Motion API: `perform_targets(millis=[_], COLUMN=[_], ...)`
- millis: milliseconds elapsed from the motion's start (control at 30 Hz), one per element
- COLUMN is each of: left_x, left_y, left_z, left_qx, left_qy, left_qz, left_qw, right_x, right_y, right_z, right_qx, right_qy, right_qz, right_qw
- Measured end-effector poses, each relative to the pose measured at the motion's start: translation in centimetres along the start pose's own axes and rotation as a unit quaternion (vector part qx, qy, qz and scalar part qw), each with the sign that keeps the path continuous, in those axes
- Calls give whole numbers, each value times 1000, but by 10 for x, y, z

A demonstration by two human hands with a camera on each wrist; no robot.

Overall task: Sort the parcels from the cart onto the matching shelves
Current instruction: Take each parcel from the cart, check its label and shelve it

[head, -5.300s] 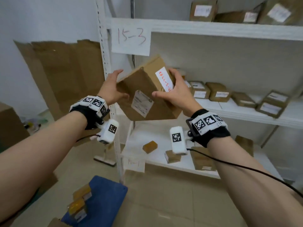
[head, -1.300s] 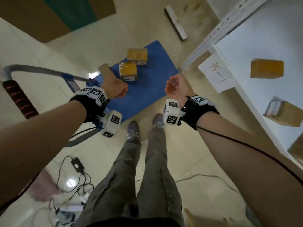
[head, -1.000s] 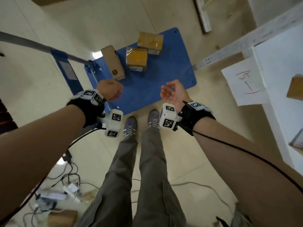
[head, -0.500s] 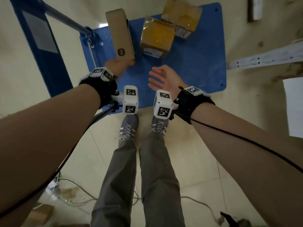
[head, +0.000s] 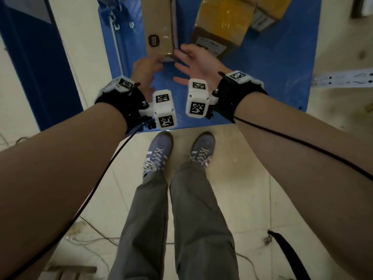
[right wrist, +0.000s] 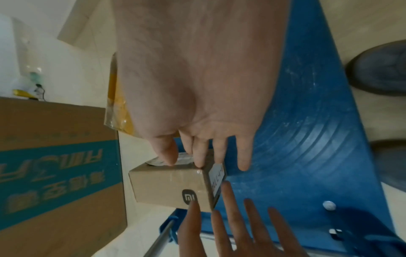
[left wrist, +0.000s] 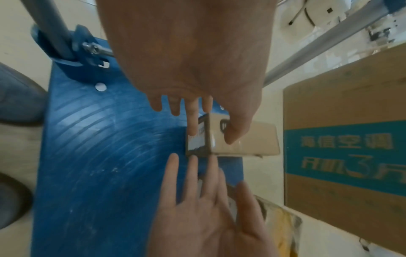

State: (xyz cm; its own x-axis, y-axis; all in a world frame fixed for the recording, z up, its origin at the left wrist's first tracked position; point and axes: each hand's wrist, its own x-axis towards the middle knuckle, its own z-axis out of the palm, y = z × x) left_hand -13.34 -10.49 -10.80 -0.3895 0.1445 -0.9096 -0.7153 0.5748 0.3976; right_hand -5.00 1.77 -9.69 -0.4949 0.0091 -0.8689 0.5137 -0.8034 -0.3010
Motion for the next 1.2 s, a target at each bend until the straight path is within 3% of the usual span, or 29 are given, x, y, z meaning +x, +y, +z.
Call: perform_targets(millis=[100, 200, 267, 333, 533, 633, 733, 967, 1200], left_x=[-6, 4, 13, 28, 38, 28, 15, -23, -70], left_y=[-8, -5, 1, 4, 7, 0, -13, -49, -77], left_z=[3, -1, -3, -9, -14, -8, -3, 7, 1], left_qx=[18, 21, 1, 0, 91, 42, 95, 131, 203], left_qy=[24, 168, 194, 172, 42, 68, 107, 142, 94], left_qz=[9, 62, 117, 146, 128, 134, 126, 46, -20], left_qw=[1000, 984, 974, 974, 987, 988, 982, 980, 974], right_x=[2, -2, 2, 10, 20, 10, 0, -39, -96], right_y=[8, 9, 6, 6, 7, 12, 25, 70, 109], right_z=[2, 6, 7, 7, 13, 11, 5, -8, -27], right_qx=[-17, -33, -28, -23, -10, -17, -47, -40, 10], right_qy=[12, 23, 22, 20, 50, 39, 55, 97, 87], right_qz=[0, -2, 2, 1, 1, 21, 37, 76, 72], right_qw=[1000, 999, 999, 1000, 999, 999, 997, 992, 994])
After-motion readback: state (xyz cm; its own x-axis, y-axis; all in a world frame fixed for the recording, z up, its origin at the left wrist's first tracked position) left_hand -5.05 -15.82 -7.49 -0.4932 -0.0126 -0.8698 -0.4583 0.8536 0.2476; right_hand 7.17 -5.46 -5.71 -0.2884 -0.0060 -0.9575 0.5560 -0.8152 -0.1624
